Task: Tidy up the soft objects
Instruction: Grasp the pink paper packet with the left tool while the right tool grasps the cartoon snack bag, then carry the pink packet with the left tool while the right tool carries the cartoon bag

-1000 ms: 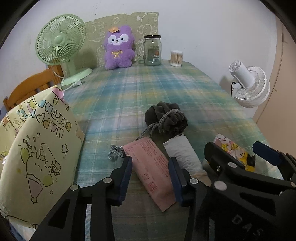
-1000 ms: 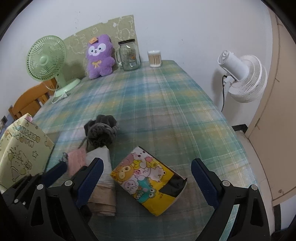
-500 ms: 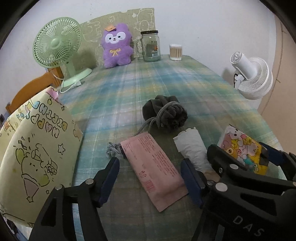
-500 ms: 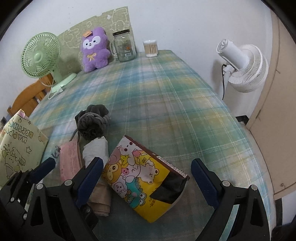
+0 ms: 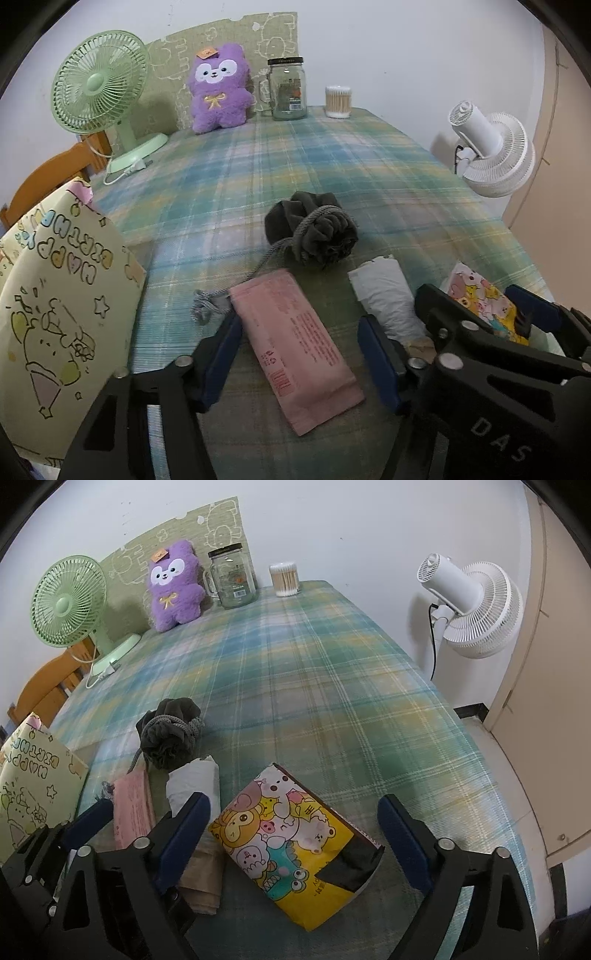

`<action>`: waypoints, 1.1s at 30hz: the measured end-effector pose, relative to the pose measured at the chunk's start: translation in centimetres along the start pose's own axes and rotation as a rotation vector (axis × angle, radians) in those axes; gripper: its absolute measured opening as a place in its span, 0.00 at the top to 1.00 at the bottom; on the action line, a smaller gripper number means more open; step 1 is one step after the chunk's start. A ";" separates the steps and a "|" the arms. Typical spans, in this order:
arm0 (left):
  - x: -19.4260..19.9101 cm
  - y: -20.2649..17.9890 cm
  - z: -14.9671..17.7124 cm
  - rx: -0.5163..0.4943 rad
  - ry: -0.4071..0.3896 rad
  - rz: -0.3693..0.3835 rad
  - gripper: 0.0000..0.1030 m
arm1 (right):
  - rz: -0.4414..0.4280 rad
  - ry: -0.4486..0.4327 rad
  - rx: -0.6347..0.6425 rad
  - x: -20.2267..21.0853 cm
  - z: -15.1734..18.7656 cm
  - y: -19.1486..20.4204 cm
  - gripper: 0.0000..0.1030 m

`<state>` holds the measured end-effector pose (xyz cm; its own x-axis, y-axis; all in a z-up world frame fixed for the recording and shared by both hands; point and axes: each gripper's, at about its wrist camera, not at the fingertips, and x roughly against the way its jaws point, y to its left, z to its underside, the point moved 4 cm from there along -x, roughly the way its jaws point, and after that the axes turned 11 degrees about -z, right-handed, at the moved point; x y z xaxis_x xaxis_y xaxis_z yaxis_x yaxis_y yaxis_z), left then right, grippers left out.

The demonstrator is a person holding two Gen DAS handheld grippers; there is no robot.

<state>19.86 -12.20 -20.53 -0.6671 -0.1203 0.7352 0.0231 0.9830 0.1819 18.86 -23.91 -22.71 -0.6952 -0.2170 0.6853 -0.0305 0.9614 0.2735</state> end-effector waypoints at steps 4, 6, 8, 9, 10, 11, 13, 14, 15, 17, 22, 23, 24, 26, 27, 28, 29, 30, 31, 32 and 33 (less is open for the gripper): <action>0.0 -0.3 0.0 -0.007 0.009 0.057 0.57 | 0.008 0.003 -0.006 0.0 -0.1 0.1 0.12; 0.0 -0.1 0.0 -0.003 0.014 0.059 0.60 | 0.010 0.005 -0.012 0.0 -0.1 0.0 0.13; 0.0 0.1 0.1 -0.001 0.020 0.060 0.61 | 0.009 0.007 -0.016 0.0 -0.1 0.0 0.14; 0.1 0.2 0.1 0.000 0.022 0.060 0.61 | 0.007 0.007 -0.016 0.1 -0.1 0.0 0.14; 0.1 0.3 0.2 0.002 0.024 0.059 0.61 | 0.003 0.005 -0.015 0.1 0.0 0.0 0.14; 0.3 0.4 0.4 0.001 0.023 0.057 0.62 | -0.001 0.006 -0.014 0.1 0.0 0.1 0.14; 0.6 0.7 0.8 0.000 0.020 0.051 0.62 | -0.001 0.008 -0.007 0.2 0.3 0.3 0.14; 0.7 0.7 0.9 -0.001 0.019 0.048 0.62 | 0.002 0.007 0.000 0.3 0.4 0.4 0.14; 0.8 0.8 1.1 -0.006 0.016 0.045 0.62 | 0.004 0.007 0.007 0.4 0.6 0.6 0.13; 1.1 0.9 1.4 -0.018 0.005 0.036 0.62 | 0.007 0.007 0.017 0.5 0.9 0.8 0.12; 1.4 0.7 1.7 -0.036 -0.010 0.021 0.62 | 0.022 0.003 0.021 0.3 1.4 1.2 0.11; 1.4 0.7 1.7 -0.035 -0.009 0.020 0.62 | 0.026 0.005 0.018 0.3 1.4 1.2 0.13; 1.4 0.7 1.7 -0.035 -0.009 0.020 0.62 | 0.033 0.007 0.016 0.4 1.4 1.1 0.16; 1.4 0.7 1.7 -0.034 -0.006 0.029 0.62 | 0.034 0.010 0.016 0.4 1.3 1.1 0.19; 1.4 0.7 1.6 -0.033 -0.003 0.035 0.62 | 0.032 0.010 0.014 0.5 1.3 1.1 0.20; 1.4 0.7 1.6 -0.030 -0.003 0.039 0.62 | 0.029 0.009 0.010 0.6 1.3 1.1 0.21; 1.5 0.7 1.5 -0.028 -0.006 0.040 0.62 | 0.026 0.007 0.004 0.7 1.3 1.0 0.21; 1.7 0.7 1.5 -0.026 -0.009 0.041 0.62 | 0.023 0.007 0.002 0.8 1.3 1.0 0.22; 1.8 0.8 1.4 -0.024 -0.012 0.041 0.62 | 0.020 0.004 0.001 0.9 1.2 1.1 0.22; 2.0 0.8 1.3 -0.022 -0.016 0.040 0.62 | 0.018 -0.005 0.004 1.2 1.1 1.2 0.22; 2.2 0.9 1.2 -0.019 -0.020 0.041 0.62 | 0.018 -0.009 0.005 1.3 1.0 1.3 0.22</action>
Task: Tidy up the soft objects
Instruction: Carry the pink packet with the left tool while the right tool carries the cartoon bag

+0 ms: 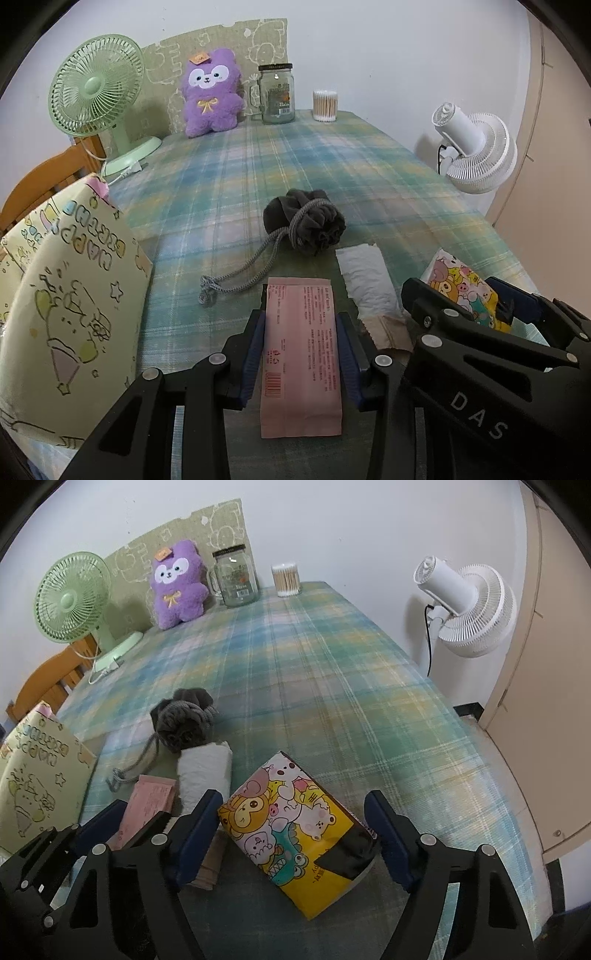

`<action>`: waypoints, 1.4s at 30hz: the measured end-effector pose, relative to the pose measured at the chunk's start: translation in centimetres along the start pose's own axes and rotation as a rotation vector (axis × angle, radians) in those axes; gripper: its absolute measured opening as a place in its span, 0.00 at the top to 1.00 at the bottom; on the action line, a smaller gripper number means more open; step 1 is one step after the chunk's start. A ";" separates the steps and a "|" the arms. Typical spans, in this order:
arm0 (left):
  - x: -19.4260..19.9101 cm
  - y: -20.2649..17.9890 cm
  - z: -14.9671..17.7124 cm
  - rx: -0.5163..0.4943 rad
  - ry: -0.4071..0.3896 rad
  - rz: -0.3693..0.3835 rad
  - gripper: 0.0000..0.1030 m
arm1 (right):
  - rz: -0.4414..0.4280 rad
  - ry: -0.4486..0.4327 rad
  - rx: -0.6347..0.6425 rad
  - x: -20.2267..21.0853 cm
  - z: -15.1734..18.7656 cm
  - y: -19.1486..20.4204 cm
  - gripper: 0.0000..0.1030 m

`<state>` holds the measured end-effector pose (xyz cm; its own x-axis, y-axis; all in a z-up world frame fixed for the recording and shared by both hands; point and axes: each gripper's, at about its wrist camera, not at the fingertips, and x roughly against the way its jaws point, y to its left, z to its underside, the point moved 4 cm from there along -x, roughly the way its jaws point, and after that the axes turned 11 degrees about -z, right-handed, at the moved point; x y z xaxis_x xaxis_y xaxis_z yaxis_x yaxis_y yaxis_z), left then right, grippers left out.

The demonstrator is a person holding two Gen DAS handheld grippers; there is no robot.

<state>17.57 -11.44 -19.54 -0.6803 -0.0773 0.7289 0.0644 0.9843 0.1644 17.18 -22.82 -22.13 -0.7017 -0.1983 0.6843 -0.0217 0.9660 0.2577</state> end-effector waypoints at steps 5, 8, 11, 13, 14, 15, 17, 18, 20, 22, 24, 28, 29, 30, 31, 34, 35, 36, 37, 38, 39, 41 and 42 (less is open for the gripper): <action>1.1 0.2 -0.7 0.009 -0.022 -0.002 0.62 | -0.010 -0.027 0.006 1.1 -0.7 0.6 0.22; 2.0 0.3 -1.2 0.012 -0.044 -0.006 0.62 | -0.016 -0.044 0.013 1.9 -1.3 1.0 0.22; 3.1 0.4 -1.7 0.014 -0.063 0.001 0.62 | -0.014 -0.063 0.027 3.0 -1.8 1.6 0.22; 3.9 0.5 -2.0 0.018 -0.073 0.012 0.62 | -0.013 -0.077 0.035 3.7 -2.2 2.0 0.22; 4.1 0.5 -2.2 0.017 -0.077 0.013 0.62 | -0.011 -0.085 0.041 4.2 -2.4 2.2 0.22; 4.4 0.6 -2.3 0.016 -0.083 0.015 0.62 | -0.009 -0.092 0.046 4.5 -2.5 2.5 0.22; 5.1 0.7 -2.6 0.017 -0.096 0.018 0.62 | -0.009 -0.103 0.052 5.3 -2.8 2.9 0.22; 5.5 0.8 -2.8 0.022 -0.101 0.022 0.62 | -0.010 -0.107 0.054 5.6 -2.9 3.1 0.21; 6.1 1.0 -3.0 0.028 -0.108 0.029 0.62 | -0.008 -0.123 0.062 6.3 -3.3 3.5 0.21; 6.9 1.3 -3.3 0.034 -0.121 0.031 0.62 | -0.006 -0.137 0.069 7.0 -3.6 3.9 0.21; 7.4 1.5 -3.4 0.038 -0.129 0.033 0.62 | -0.007 -0.150 0.076 7.7 -3.8 4.3 0.22; 8.6 2.0 -3.7 0.039 -0.149 0.042 0.62 | -0.013 -0.175 0.105 9.1 -4.0 5.6 0.21; 9.0 2.3 -3.8 0.039 -0.156 0.044 0.62 | -0.014 -0.180 0.104 9.4 -4.1 5.8 0.21; 9.3 2.5 -3.9 0.040 -0.164 0.043 0.62 | -0.017 -0.187 0.107 9.7 -4.2 6.1 0.21; 9.6 2.6 -4.0 0.039 -0.170 0.041 0.62 | -0.017 -0.192 0.108 9.9 -4.3 6.2 0.21; 10.5 3.1 -4.4 0.041 -0.190 0.045 0.62 | -0.013 -0.209 0.113 11.0 -4.5 7.0 0.21; 10.7 3.3 -4.6 0.042 -0.195 0.047 0.62 | -0.008 -0.215 0.115 11.3 -4.5 7.2 0.21; 11.0 3.5 -4.6 0.043 -0.200 0.048 0.62 | -0.004 -0.221 0.118 11.6 -4.6 7.5 0.21; 11.3 3.7 -4.8 0.044 -0.208 0.048 0.62 | -0.002 -0.225 0.120 11.8 -4.6 7.6 0.21; 11.5 3.9 -4.8 0.045 -0.214 0.046 0.62 | 0.003 -0.233 0.124 12.2 -4.7 8.0 0.21; 11.7 4.2 -4.8 0.045 -0.218 0.045 0.62 | 0.005 -0.237 0.126 12.3 -4.8 8.2 0.21; 12.2 4.6 -4.9 0.046 -0.228 0.040 0.62 | 0.002 -0.241 0.128 12.7 -4.9 8.8 0.21; 12.4 4.9 -4.9 0.047 -0.233 0.039 0.62 | -0.001 -0.244 0.128 12.8 -4.9 9.0 0.21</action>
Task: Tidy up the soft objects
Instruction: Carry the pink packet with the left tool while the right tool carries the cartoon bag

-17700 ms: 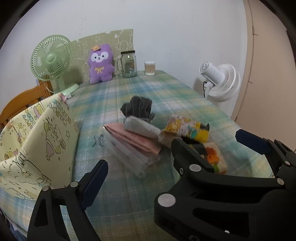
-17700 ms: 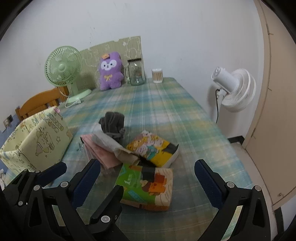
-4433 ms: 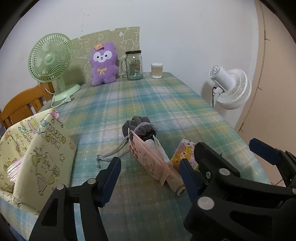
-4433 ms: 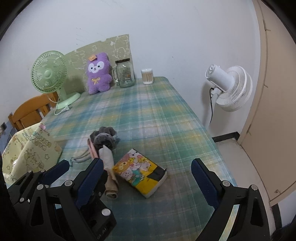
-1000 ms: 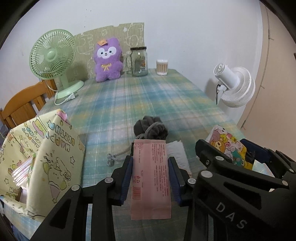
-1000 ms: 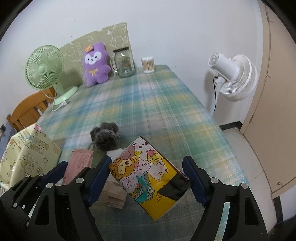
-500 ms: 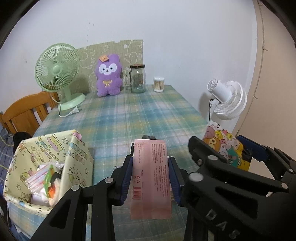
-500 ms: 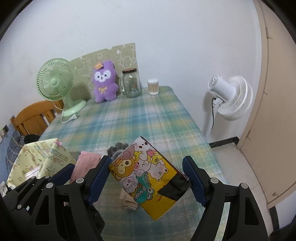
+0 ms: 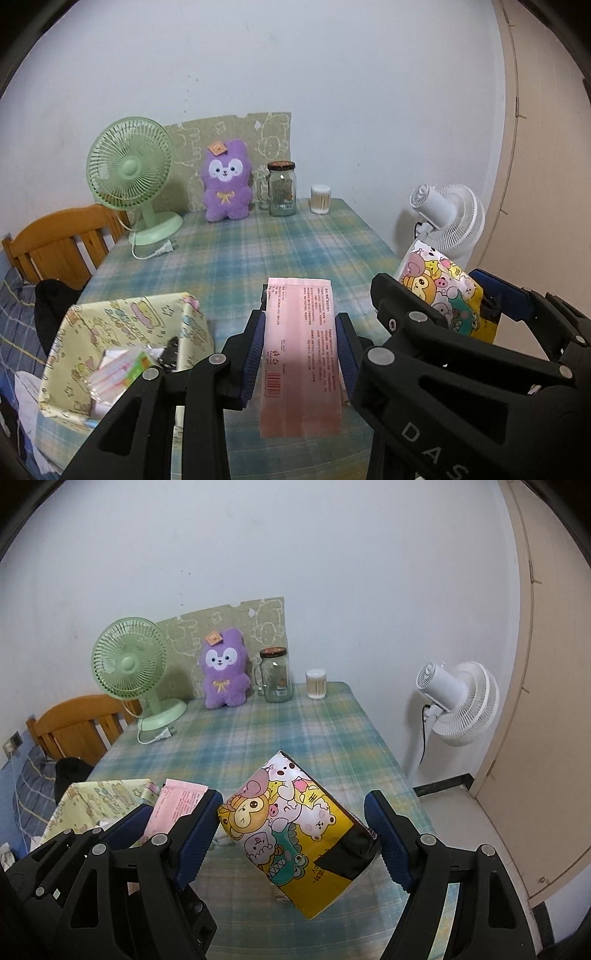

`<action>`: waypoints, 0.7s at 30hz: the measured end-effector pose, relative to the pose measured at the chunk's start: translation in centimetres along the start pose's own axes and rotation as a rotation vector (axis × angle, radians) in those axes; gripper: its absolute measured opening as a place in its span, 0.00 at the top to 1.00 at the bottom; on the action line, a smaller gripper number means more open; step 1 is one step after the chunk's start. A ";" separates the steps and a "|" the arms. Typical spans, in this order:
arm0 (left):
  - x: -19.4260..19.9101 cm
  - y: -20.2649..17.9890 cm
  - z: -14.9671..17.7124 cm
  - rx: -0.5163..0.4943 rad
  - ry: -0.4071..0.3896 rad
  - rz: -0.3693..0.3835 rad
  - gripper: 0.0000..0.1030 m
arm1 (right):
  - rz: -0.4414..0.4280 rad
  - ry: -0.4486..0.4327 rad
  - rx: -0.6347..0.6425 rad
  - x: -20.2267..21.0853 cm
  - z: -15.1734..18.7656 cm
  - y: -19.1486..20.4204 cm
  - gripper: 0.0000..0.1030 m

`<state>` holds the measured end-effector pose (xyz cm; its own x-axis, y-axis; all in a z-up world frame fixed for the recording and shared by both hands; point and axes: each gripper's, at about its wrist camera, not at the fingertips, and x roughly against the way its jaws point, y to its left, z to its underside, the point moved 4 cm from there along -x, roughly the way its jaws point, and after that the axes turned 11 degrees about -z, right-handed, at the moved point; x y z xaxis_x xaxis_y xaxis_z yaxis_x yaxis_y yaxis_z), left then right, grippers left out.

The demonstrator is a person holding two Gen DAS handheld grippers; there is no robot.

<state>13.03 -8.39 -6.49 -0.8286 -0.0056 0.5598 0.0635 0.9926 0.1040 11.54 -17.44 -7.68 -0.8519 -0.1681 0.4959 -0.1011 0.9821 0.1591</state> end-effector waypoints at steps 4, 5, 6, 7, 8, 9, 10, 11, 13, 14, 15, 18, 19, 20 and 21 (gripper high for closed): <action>0.6 0.9 -0.2 -0.001 -0.014 0.003 0.62 | -0.008 -0.004 0.007 0.3 -0.4 1.2 0.21; 0.8 1.2 -0.3 -0.002 -0.020 0.002 0.62 | -0.011 -0.005 0.010 0.3 -0.5 1.5 0.21; 0.9 1.4 -0.4 -0.001 -0.024 0.000 0.62 | -0.016 -0.005 0.012 0.3 -0.6 1.8 0.21; 0.9 1.8 -0.4 -0.001 -0.028 -0.001 0.62 | -0.018 -0.006 0.014 0.3 -0.6 2.0 0.21; 1.0 2.1 -0.5 0.001 -0.033 -0.005 0.62 | -0.021 -0.011 0.017 0.4 -0.8 2.4 0.21; 1.1 2.5 -0.5 0.004 -0.036 -0.010 0.62 | -0.024 -0.013 0.019 0.4 -0.8 2.7 0.21; 1.1 2.8 -0.5 0.006 -0.037 -0.011 0.62 | -0.028 -0.014 0.022 0.3 -0.9 3.2 0.21; 1.1 3.2 -0.6 0.008 -0.039 -0.014 0.62 | -0.032 -0.014 0.024 0.2 -1.0 3.4 0.21; 1.1 3.8 -0.6 0.010 -0.043 -0.019 0.62 | -0.041 -0.014 0.028 0.0 -1.2 4.2 0.21; 1.1 4.2 -0.6 0.012 -0.044 -0.020 0.62 | -0.045 -0.015 0.031 -0.1 -1.2 4.5 0.21; 1.1 4.6 -0.6 0.014 -0.044 -0.022 0.62 | -0.048 -0.015 0.036 -0.2 -1.3 5.0 0.21; 0.8 5.7 -0.6 0.018 -0.046 -0.030 0.62 | -0.058 -0.015 0.045 -0.7 -1.4 6.1 0.21; 0.8 6.0 -0.6 0.019 -0.046 -0.032 0.62 | -0.061 -0.015 0.047 -0.8 -1.3 6.3 0.21; 0.6 6.5 -0.5 0.020 -0.045 -0.035 0.62 | -0.065 -0.014 0.049 -1.0 -1.3 6.8 0.21; 0.5 6.9 -0.5 0.022 -0.044 -0.037 0.62 | -0.069 -0.013 0.052 -1.3 -1.3 7.2 0.21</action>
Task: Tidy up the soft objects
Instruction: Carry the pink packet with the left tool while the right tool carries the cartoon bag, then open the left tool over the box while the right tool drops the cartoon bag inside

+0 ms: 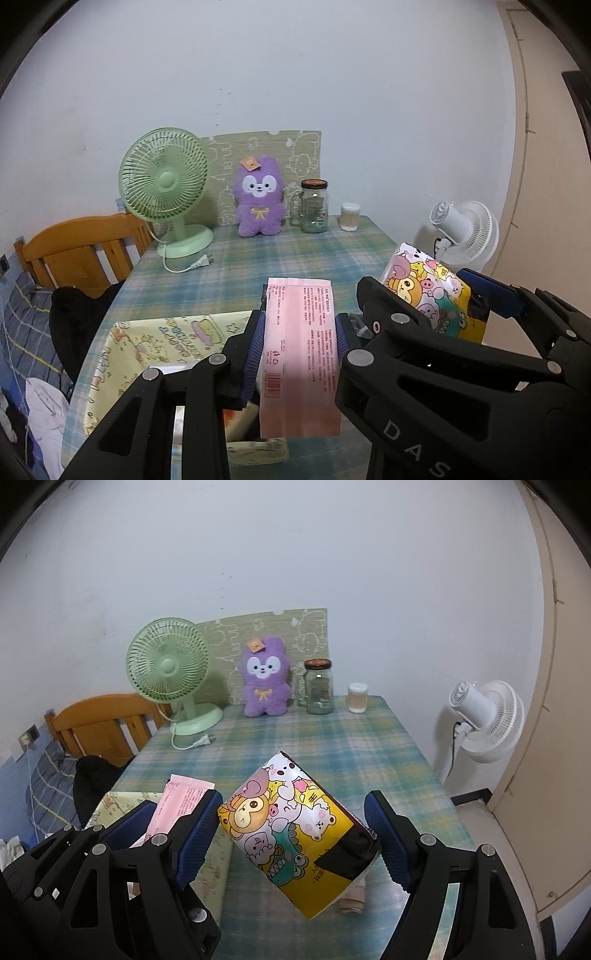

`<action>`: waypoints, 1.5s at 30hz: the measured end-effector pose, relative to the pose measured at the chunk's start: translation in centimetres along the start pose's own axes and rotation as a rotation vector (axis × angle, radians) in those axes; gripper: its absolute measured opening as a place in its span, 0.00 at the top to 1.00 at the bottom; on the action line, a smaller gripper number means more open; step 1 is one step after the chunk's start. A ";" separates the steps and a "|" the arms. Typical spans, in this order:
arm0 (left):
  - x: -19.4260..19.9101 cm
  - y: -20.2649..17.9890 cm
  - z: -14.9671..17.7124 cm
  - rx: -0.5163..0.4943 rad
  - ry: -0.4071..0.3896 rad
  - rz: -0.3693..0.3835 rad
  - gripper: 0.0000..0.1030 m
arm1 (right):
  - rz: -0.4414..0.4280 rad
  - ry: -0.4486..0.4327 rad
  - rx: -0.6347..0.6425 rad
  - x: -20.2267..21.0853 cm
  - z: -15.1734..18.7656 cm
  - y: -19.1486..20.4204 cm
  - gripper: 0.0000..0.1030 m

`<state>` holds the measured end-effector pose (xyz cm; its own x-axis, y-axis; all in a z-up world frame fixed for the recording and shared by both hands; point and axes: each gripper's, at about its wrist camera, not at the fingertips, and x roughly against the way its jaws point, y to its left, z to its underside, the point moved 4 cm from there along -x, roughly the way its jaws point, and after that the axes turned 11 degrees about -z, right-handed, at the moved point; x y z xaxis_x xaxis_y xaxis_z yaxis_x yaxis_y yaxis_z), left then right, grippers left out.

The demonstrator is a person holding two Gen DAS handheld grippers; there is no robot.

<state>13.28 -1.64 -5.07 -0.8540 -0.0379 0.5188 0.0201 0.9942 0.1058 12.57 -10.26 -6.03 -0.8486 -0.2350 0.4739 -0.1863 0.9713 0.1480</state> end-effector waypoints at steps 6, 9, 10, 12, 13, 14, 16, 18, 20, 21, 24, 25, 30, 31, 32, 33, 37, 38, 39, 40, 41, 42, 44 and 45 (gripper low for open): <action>-0.5 2.2 0.1 0.006 0.007 -0.016 0.62 | -0.022 0.011 0.017 -1.4 -0.2 2.2 0.21; -0.7 3.1 0.0 0.008 0.004 -0.025 0.62 | -0.032 0.009 0.035 -1.9 -0.5 3.2 0.21; -0.8 3.5 0.0 0.009 0.003 -0.027 0.62 | -0.034 0.009 0.038 -2.0 -0.6 3.5 0.21; -1.0 4.2 -0.1 0.011 0.003 -0.033 0.62 | -0.040 0.009 0.045 -2.5 -0.7 4.3 0.21; -1.1 4.5 -0.1 0.012 0.004 -0.036 0.62 | -0.043 0.010 0.047 -2.7 -0.8 4.6 0.21; -1.3 4.8 -0.1 0.012 0.005 -0.039 0.62 | -0.046 0.011 0.049 -3.0 -0.9 4.8 0.21; -1.7 5.5 0.0 0.015 0.010 -0.043 0.62 | -0.052 0.015 0.055 -3.4 -0.9 5.3 0.21; -2.1 6.1 0.1 0.018 0.016 -0.046 0.62 | -0.063 0.023 0.064 -4.0 -0.9 5.9 0.21; -2.5 6.8 0.2 0.025 0.020 -0.052 0.62 | -0.076 0.030 0.076 -4.6 -0.9 6.5 0.21; -2.8 7.1 0.3 0.027 0.024 -0.055 0.62 | -0.081 0.032 0.078 -4.8 -0.8 6.8 0.21; -3.7 8.1 0.5 0.028 0.038 -0.066 0.62 | -0.103 0.049 0.077 -5.8 -0.6 7.5 0.21; -4.0 8.3 0.6 0.027 0.043 -0.068 0.62 | -0.109 0.058 0.076 -6.2 -0.4 7.7 0.21; -5.4 9.4 1.2 0.023 0.068 -0.082 0.62 | -0.122 0.095 0.075 -7.9 0.0 8.4 0.21; -5.6 9.7 1.3 0.022 0.070 -0.087 0.62 | -0.127 0.103 0.078 -8.4 0.1 8.7 0.21; -5.9 10.0 1.5 0.021 0.074 -0.092 0.61 | -0.130 0.108 0.081 -8.7 0.2 8.9 0.21; -6.2 10.3 1.6 0.022 0.079 -0.095 0.61 | -0.134 0.116 0.086 -9.1 0.3 9.2 0.21; -7.6 11.2 1.9 0.029 0.109 -0.104 0.61 | -0.150 0.148 0.094 -10.6 0.6 9.7 0.21; -8.1 11.3 2.1 0.029 0.119 -0.102 0.61 | -0.152 0.155 0.093 -10.9 0.7 9.8 0.21; -8.4 11.4 2.2 0.028 0.126 -0.098 0.61 | -0.155 0.164 0.091 -11.3 0.8 9.9 0.21; -8.7 11.5 2.3 0.027 0.133 -0.095 0.61 | -0.155 0.169 0.090 -11.5 0.9 9.9 0.21; -9.0 11.7 2.5 0.030 0.143 -0.091 0.61 | -0.158 0.178 0.087 -11.9 1.0 10.0 0.21; -9.3 11.9 2.6 0.031 0.149 -0.091 0.60 | -0.160 0.186 0.086 -12.2 1.2 10.0 0.21; -9.9 12.2 2.9 0.027 0.164 -0.098 0.51 | -0.162 0.199 0.086 -12.9 1.5 10.3 0.21; -10.2 12.3 3.2 0.026 0.176 -0.104 0.47 | -0.165 0.209 0.085 -13.3 1.7 10.4 0.21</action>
<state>20.62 11.32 -11.76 -0.7469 -0.1552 0.6465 -0.0791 0.9862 0.1454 21.07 3.01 -12.23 -0.6843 -0.3841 0.6198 -0.3617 0.9169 0.1689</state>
